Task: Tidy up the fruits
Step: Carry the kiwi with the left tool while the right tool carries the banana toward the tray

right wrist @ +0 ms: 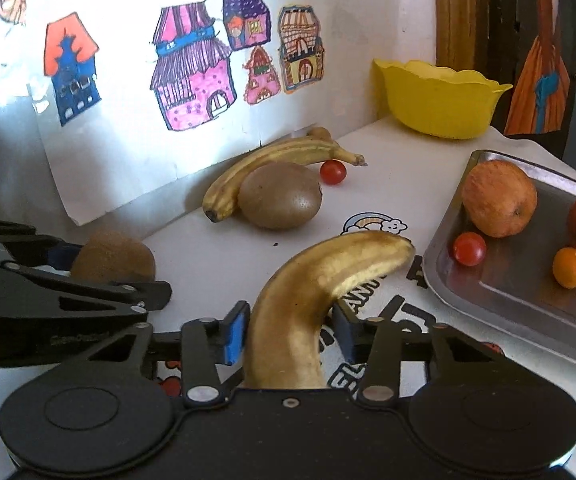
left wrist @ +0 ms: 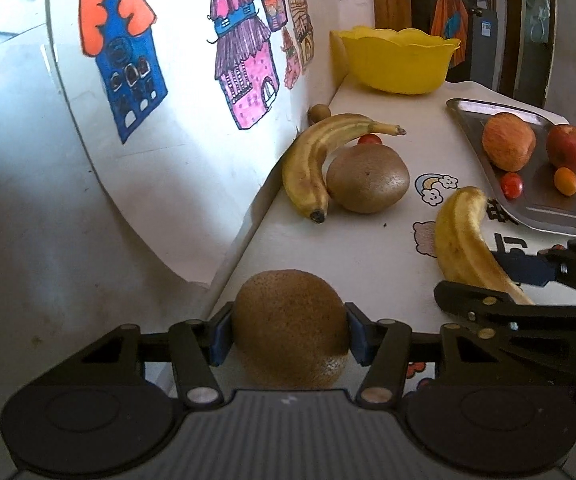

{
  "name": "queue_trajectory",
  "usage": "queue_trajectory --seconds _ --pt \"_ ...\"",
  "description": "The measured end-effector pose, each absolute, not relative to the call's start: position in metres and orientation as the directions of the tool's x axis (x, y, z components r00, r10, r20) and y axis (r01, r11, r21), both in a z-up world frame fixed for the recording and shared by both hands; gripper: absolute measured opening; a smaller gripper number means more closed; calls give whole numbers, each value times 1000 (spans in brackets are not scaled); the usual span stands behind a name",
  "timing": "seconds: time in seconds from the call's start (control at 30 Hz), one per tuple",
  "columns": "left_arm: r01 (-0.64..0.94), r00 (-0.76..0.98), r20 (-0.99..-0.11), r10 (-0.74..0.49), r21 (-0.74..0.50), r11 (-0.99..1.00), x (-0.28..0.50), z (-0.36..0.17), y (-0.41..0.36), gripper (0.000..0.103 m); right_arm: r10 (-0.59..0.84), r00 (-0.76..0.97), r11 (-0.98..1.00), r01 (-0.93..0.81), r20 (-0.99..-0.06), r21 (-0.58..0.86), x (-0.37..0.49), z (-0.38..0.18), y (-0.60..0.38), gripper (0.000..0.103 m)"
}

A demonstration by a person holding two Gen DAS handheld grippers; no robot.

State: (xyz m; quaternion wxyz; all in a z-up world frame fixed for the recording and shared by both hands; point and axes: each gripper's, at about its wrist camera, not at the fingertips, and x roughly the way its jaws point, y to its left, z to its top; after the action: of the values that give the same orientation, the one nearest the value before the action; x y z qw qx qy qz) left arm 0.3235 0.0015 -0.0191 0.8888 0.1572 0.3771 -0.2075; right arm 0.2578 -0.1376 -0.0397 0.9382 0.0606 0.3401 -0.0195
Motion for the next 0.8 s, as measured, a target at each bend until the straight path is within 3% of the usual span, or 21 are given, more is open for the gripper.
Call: queue_trajectory --seconds 0.8 --pt "568 616 -714 -333 110 816 313 -8 -37 60 7 823 997 39 -568 68 199 -24 -146 38"
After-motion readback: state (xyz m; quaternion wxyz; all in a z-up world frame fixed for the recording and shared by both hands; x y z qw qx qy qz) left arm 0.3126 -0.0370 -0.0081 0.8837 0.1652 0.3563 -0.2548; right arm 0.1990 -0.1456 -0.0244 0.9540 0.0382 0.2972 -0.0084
